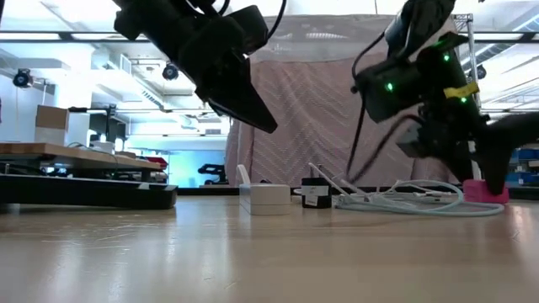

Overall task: Insert USB
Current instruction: Insert the white charger cable to the pink charger adapter

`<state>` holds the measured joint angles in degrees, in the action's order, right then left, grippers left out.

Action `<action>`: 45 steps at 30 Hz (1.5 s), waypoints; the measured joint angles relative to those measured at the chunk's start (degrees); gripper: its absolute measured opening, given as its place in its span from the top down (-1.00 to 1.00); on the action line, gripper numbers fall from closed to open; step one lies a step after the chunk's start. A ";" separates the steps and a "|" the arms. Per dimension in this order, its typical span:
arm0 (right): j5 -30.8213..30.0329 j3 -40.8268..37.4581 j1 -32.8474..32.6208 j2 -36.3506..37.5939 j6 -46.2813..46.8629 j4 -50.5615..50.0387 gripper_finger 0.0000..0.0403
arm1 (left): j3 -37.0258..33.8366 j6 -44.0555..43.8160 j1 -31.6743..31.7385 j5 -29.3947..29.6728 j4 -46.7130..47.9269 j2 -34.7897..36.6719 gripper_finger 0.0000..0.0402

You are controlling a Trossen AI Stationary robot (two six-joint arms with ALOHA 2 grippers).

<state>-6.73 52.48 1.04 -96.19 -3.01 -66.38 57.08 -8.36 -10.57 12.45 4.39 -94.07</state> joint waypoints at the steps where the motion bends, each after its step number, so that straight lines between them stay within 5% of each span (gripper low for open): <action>1: -0.49 0.09 0.00 0.73 -0.02 -0.12 -0.03 | 0.00 0.02 0.00 0.00 0.14 0.25 0.61; 19: 0.50 -7.42 0.02 20.43 9.51 -0.81 -0.30 | 0.00 -0.50 -0.07 0.02 1.19 2.68 0.62; 36: 2.83 -6.81 0.35 6.19 7.17 1.98 0.04 | 0.00 0.31 -0.07 0.46 0.74 2.61 0.63; 45: 4.23 -0.67 0.22 8.21 2.72 7.07 0.16 | 0.00 0.26 -0.07 0.48 0.87 2.59 0.63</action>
<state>-2.50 51.81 1.26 -87.98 -0.29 -59.32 57.08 -8.10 -10.63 12.93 5.26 -91.48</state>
